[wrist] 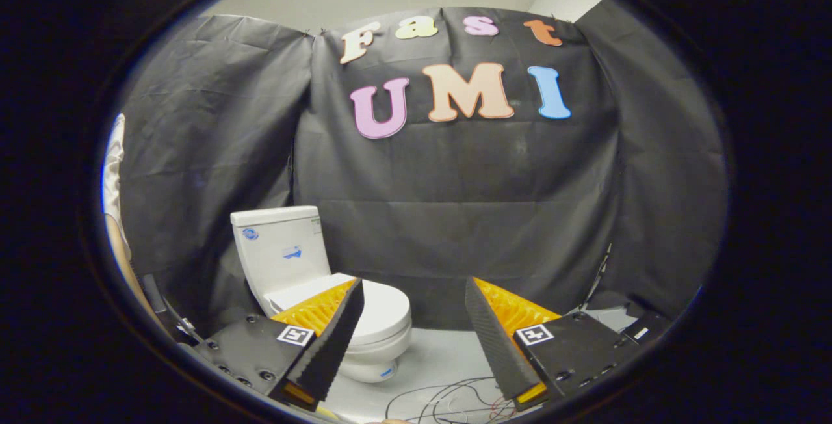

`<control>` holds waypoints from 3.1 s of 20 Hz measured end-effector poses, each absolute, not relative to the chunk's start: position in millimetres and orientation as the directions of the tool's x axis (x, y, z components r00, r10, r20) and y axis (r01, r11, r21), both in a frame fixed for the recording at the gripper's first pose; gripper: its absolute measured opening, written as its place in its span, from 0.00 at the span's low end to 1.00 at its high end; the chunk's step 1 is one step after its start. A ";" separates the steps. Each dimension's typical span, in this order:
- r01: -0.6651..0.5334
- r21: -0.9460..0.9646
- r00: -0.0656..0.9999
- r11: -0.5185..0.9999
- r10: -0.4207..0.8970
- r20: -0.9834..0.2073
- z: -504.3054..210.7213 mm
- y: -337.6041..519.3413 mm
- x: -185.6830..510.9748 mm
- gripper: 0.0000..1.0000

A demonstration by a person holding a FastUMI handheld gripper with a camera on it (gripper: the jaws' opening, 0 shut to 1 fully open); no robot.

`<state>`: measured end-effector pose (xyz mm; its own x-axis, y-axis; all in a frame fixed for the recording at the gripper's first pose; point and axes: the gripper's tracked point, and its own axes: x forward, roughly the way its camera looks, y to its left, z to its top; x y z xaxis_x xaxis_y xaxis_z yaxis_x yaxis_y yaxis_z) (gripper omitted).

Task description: Open the toilet lid.

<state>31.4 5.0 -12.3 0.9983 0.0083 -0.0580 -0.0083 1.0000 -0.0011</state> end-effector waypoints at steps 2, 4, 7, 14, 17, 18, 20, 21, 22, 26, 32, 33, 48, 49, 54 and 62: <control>-0.009 0.000 0.996 1.000 0.009 -0.085 -17.3 4.4 44.3 0.97; -0.017 -0.001 0.998 1.000 0.017 -0.058 -11.6 8.0 50.0 0.97; -0.024 -0.021 1.000 0.999 0.024 0.018 1.7 15.4 64.7 0.97; 0.112 -0.126 0.987 0.986 -0.095 0.129 34.0 31.0 97.3 0.96; 0.158 -0.183 0.982 0.970 -0.136 0.129 43.9 45.0 108.0 0.95; 0.174 -0.196 0.980 0.965 -0.150 0.132 45.4 49.0 112.5 0.94; 0.194 -0.221 0.976 0.956 -0.164 0.144 50.7 59.4 118.0 0.92; 0.204 -0.220 0.972 0.954 -0.172 0.159 54.7 65.8 120.5 0.92; 0.217 -0.210 0.968 0.953 -0.183 0.171 57.8 69.4 122.0 0.91; 0.304 -0.144 0.942 0.942 -0.275 0.192 60.4 78.0 130.2 0.91; 0.358 -0.098 0.921 0.929 -0.334 0.201 50.1 111.1 142.7 0.93; 0.371 -0.093 0.914 0.924 -0.347 0.209 48.9 114.2 141.9 0.93; 0.301 0.532 0.817 0.791 -0.502 0.284 -25.4 148.6 135.5 0.89; 0.296 0.564 0.812 0.771 -0.514 0.277 -32.4 148.9 134.4 0.88; 0.284 0.699 0.813 0.656 -0.551 0.187 -80.1 161.5 134.4 0.88; 0.208 0.832 0.785 0.515 -0.595 0.172 -129.1 184.5 128.9 0.88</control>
